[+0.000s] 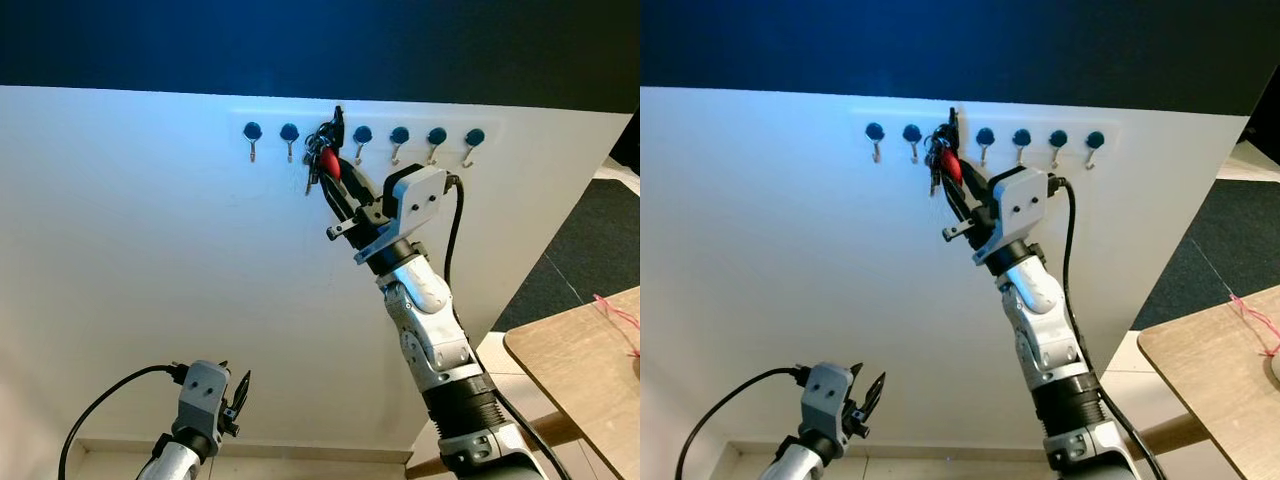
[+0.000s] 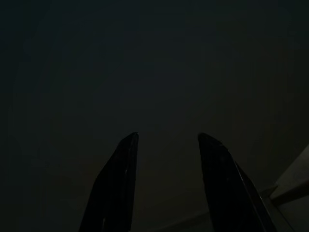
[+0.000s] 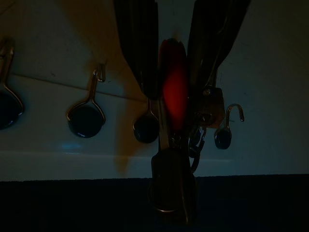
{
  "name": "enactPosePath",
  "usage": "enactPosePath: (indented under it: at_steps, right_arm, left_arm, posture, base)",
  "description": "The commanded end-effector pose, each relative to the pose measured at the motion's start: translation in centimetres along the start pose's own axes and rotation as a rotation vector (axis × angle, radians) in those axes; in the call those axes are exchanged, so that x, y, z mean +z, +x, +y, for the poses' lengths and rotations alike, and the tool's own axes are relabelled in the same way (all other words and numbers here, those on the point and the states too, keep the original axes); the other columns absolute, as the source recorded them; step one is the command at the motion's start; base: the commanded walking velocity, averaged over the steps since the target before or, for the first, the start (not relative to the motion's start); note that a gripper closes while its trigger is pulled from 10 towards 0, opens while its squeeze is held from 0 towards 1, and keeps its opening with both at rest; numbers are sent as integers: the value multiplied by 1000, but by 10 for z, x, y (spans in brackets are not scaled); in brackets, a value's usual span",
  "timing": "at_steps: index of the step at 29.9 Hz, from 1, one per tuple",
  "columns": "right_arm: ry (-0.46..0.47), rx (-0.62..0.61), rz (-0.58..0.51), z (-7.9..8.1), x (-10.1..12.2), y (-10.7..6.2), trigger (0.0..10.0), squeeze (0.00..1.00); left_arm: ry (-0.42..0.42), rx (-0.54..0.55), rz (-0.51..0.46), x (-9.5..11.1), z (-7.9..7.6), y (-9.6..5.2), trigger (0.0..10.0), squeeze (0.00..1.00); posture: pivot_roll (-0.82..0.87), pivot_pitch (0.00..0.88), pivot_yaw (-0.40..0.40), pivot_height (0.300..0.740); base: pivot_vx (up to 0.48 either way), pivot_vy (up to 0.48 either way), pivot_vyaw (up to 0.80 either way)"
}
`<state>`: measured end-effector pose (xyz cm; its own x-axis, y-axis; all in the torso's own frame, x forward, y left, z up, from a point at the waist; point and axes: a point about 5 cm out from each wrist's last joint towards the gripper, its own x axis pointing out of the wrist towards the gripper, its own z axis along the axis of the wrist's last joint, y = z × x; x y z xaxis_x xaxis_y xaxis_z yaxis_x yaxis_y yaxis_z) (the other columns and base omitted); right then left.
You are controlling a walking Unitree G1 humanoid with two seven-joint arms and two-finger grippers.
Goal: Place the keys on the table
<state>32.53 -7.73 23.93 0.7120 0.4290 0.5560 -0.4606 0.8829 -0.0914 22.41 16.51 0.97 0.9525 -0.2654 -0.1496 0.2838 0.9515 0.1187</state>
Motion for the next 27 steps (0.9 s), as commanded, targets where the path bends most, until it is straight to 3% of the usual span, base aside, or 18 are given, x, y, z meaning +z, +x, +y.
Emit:
enactPosePath:
  at_steps: [1, 4, 7, 9, 11, 15, 22, 27]
  right_arm:
    - [6, -102, 11, -17, -1, -8, 10000, 0]
    - [7, -99, 14, -16, -2, -10, 10000, 0]
    - [16, -22, 30, -1, -6, -15, 10000, 0]
    - [16, -22, 30, -1, -6, -15, 10000, 0]
    - [40, 98, 74, 23, -17, -22, 10000, 0]
    - [63, 178, 164, 41, -38, -36, 10000, 0]
    - [44, 239, 251, 48, -57, -53, 10000, 0]
    - [18, 197, 159, 40, -42, -47, 10000, 0]
  left_arm:
    - [-1, -10, 4, 0, -3, 0, 10000, 0]
    - [-1, -12, 4, 0, -3, 0, 10000, 0]
    - [0, -14, 4, 0, -3, 1, 10000, 0]
    - [0, -14, 4, 0, -3, 1, 10000, 0]
    - [1, -15, 7, -1, -3, 1, 10000, 0]
    - [2, -15, 11, -1, -4, 0, 10000, 0]
    - [4, -10, 14, -2, -3, 0, 10000, 0]
    - [6, -5, 14, -2, -1, -1, 10000, 0]
  posture:
    - [74, 0, -36, 740]
    - [72, 0, -35, 740]
    - [71, 0, -36, 740]
    - [71, 0, -36, 740]
    - [72, 0, -36, 740]
    - [76, 0, -39, 740]
    - [80, 0, -39, 740]
    - [77, 0, -35, 740]
  base:
    - [0, 0, 0]
    - [0, 0, 0]
    - [0, 0, 0]
    - [0, 0, 0]
    - [0, 0, 0]
    - [0, 0, 0]
    - [0, 0, 0]
    - [0, 0, 0]
